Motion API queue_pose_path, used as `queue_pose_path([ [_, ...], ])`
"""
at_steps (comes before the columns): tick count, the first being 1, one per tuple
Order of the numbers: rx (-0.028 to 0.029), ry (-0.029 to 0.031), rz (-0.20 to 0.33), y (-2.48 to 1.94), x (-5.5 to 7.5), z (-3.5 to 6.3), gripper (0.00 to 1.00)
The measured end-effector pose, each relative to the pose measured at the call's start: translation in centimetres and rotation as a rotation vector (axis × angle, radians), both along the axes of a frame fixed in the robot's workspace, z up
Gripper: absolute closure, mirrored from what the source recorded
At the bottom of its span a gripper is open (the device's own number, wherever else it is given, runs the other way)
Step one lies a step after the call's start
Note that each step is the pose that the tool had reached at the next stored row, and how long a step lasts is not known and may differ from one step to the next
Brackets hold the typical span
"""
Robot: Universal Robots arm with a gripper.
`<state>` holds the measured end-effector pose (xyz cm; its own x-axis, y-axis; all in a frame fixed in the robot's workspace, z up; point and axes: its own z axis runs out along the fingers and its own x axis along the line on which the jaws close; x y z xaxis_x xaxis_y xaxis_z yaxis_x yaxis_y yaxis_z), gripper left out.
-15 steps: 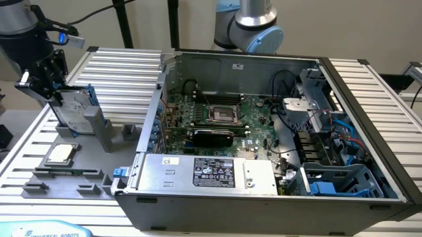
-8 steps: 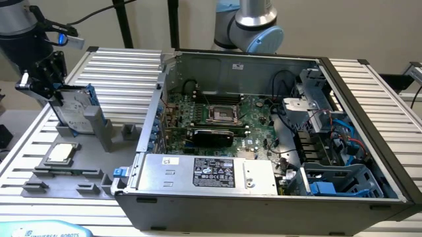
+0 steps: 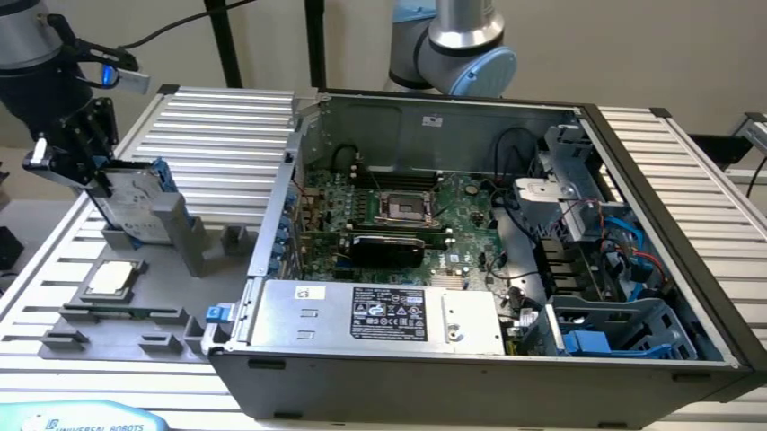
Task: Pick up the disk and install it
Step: 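Pick up the disk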
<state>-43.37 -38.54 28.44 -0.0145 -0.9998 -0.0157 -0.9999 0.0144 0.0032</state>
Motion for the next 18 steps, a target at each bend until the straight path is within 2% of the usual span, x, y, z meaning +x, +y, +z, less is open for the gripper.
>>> queue_pose_path([
  [18,0.0001,-0.0001,0.000,-0.02,0.00,0.03,0.67],
])
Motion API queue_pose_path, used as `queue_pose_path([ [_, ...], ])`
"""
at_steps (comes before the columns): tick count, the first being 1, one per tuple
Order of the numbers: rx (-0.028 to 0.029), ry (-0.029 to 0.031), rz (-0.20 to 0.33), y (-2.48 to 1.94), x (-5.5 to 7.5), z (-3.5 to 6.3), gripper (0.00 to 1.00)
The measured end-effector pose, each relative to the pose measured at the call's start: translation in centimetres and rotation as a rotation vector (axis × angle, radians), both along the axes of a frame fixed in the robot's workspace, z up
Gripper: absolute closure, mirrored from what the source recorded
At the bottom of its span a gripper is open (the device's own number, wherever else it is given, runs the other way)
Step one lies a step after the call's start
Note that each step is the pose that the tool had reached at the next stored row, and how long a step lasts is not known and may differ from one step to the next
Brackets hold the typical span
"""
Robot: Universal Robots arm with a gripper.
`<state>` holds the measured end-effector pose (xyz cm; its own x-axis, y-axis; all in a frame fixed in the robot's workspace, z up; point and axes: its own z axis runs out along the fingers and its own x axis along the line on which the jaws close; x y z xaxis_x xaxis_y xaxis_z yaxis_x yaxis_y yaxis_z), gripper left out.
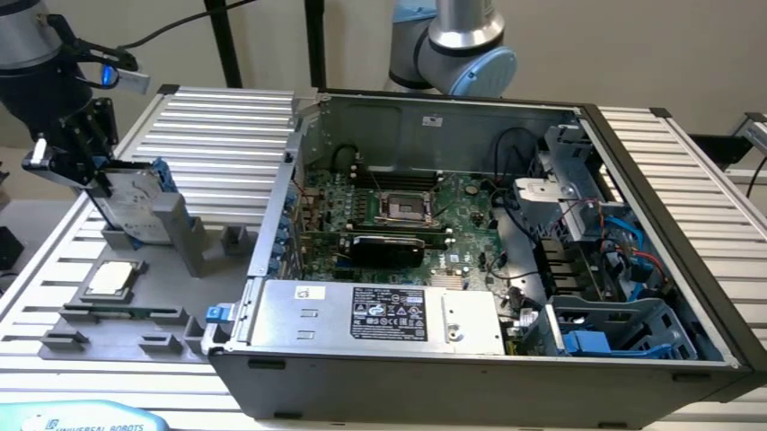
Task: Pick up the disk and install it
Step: 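Pick up the disk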
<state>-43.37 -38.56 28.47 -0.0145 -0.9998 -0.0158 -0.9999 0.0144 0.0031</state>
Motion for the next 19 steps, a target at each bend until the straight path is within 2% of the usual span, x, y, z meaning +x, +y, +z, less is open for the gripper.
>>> queue_pose_path([
  [2,0.0000,-0.0001,0.000,0.00,0.0,0.21,0.67],
  [6,-0.0001,0.0002,0.000,0.00,0.0,1.27,0.67],
  [19,0.0000,0.0001,0.000,0.00,0.1,6.99,0.67],
])
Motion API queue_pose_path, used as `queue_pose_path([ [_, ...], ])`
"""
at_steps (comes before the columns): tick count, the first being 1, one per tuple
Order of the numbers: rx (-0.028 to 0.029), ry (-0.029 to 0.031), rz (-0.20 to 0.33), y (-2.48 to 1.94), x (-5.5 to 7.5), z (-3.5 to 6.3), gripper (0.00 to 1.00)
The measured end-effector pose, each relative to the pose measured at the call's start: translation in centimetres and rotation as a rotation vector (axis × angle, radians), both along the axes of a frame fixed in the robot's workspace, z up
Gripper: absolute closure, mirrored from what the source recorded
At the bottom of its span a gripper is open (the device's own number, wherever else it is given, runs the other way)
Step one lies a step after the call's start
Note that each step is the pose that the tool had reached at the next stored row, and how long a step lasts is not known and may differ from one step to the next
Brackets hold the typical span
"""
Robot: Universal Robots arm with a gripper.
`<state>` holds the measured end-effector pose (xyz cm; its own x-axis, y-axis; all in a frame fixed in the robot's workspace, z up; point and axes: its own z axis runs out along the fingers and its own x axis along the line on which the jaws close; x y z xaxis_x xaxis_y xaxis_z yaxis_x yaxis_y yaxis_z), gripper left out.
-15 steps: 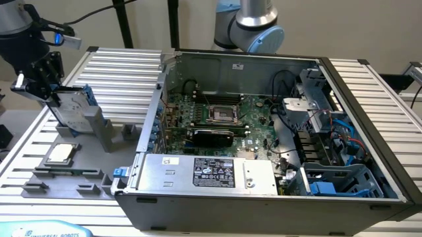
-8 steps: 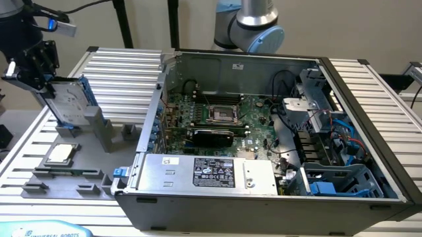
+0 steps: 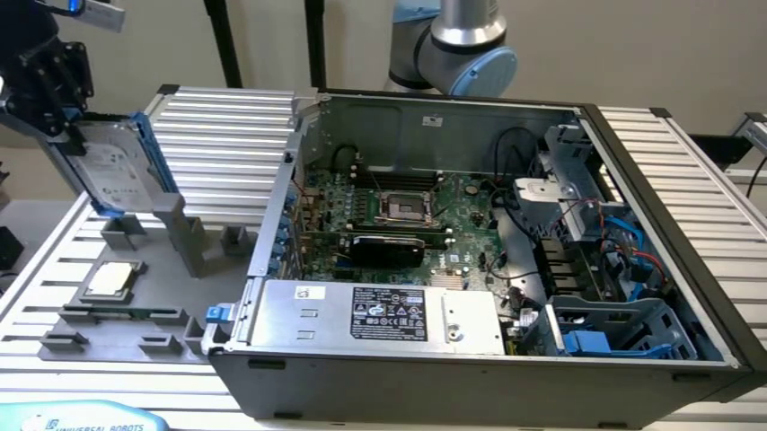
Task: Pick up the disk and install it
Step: 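Pick up the disk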
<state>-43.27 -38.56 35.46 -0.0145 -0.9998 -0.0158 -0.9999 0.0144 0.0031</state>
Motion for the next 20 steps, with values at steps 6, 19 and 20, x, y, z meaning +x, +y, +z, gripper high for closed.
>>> queue_pose_path([
  [6,0.0000,0.0000,0.000,0.00,0.5,2.74,0.67],
  [19,0.0079,0.0011,0.001,-0.02,5.4,8.65,0.67],
  [20,0.0087,0.0016,0.001,-0.03,5.8,9.11,0.67],
])
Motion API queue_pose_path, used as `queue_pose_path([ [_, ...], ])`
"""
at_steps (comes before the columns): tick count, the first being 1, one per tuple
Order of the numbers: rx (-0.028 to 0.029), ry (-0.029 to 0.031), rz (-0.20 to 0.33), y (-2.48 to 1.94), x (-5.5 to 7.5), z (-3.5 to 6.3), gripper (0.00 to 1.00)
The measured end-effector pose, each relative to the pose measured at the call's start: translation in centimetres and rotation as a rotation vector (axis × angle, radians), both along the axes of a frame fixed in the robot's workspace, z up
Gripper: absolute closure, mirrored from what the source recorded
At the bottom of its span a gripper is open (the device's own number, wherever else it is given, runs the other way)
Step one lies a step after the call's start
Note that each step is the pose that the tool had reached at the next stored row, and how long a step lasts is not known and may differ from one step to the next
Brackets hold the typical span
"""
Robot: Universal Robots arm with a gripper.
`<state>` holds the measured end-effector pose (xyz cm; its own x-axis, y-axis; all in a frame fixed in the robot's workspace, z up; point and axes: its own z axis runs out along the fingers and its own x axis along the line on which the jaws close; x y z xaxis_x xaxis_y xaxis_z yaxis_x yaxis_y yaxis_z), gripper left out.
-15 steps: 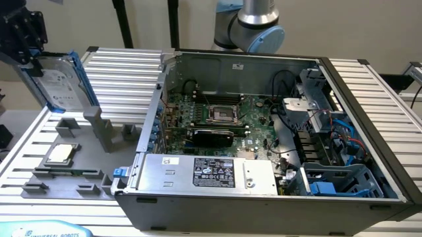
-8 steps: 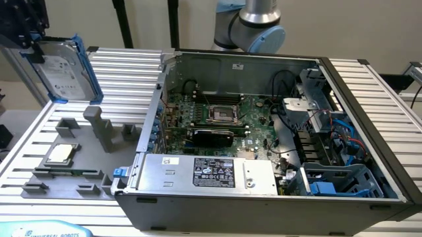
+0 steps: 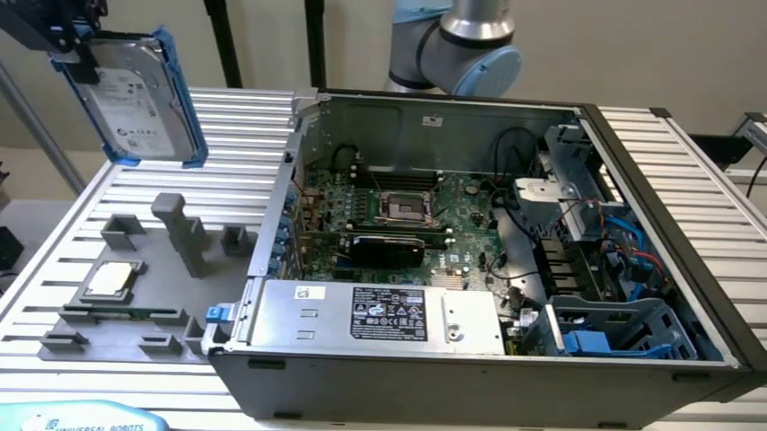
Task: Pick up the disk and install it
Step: 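Pick up the disk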
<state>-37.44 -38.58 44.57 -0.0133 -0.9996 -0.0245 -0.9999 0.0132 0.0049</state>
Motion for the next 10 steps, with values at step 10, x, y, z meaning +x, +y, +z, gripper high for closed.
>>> queue_pose_path([
  [10,0.0021,0.0072,0.000,-0.28,4.6,3.90,0.67],
])
